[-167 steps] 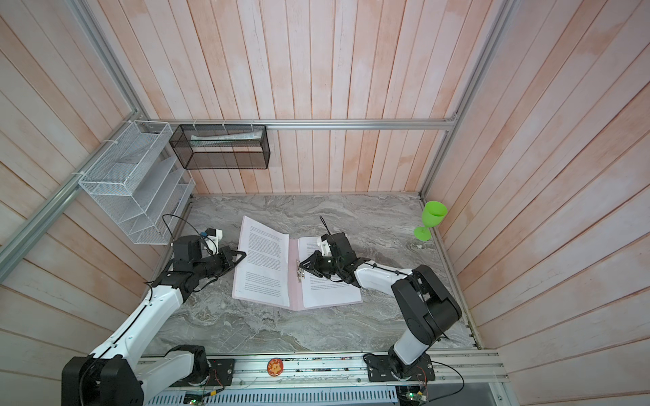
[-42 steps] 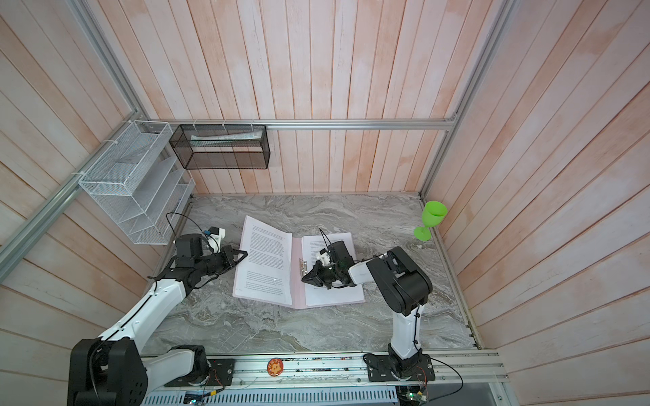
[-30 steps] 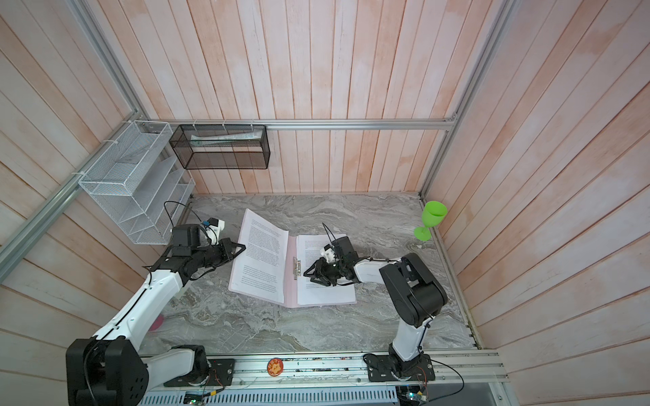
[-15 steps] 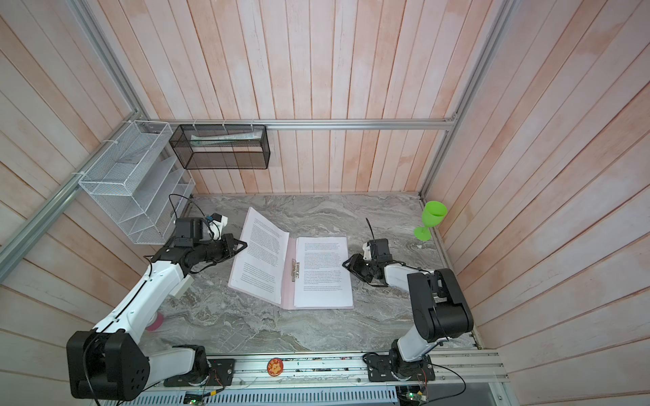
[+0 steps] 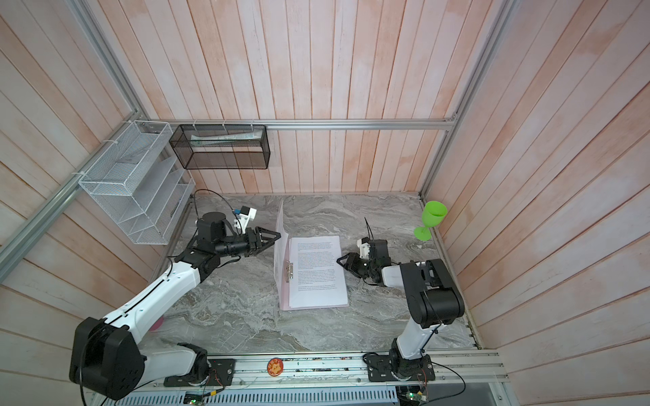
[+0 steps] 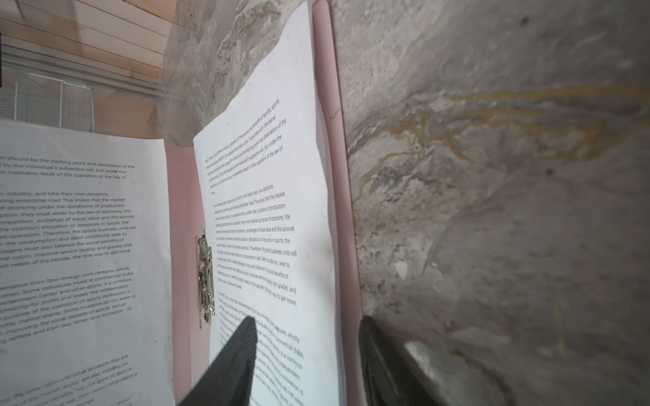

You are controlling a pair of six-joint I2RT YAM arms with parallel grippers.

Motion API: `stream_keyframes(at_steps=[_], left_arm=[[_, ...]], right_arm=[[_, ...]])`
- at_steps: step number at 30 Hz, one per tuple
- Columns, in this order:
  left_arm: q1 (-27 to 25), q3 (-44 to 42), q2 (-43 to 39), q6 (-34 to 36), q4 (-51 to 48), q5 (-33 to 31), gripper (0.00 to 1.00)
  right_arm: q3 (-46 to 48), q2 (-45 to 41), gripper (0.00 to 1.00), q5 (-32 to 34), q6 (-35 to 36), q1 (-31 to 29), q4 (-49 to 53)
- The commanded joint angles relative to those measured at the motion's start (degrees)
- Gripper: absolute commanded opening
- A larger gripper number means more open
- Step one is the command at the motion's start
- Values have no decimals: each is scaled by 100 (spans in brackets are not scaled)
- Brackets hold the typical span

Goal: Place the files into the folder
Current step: 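Swing the raised pink cover down over the sheets with the left gripper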

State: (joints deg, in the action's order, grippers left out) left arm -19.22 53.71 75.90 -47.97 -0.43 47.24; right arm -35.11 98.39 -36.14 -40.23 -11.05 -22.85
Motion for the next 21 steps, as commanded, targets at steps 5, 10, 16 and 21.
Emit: stream_keyframes(at_steps=[5, 10, 16, 21], left_arm=[[-739, 410, 993, -688, 1275, 196, 58], [-905, 635, 1368, -647, 1276, 189, 58], [-934, 763, 1441, -306, 826, 30, 58], [-937, 761, 1548, -231, 799, 43, 58]], right_arm=[[296, 330, 51, 103, -7, 6, 370], [277, 254, 51, 107, -39, -33, 400], [225, 64, 51, 211, -43, -29, 571], [148, 44, 51, 96, -21, -25, 688]])
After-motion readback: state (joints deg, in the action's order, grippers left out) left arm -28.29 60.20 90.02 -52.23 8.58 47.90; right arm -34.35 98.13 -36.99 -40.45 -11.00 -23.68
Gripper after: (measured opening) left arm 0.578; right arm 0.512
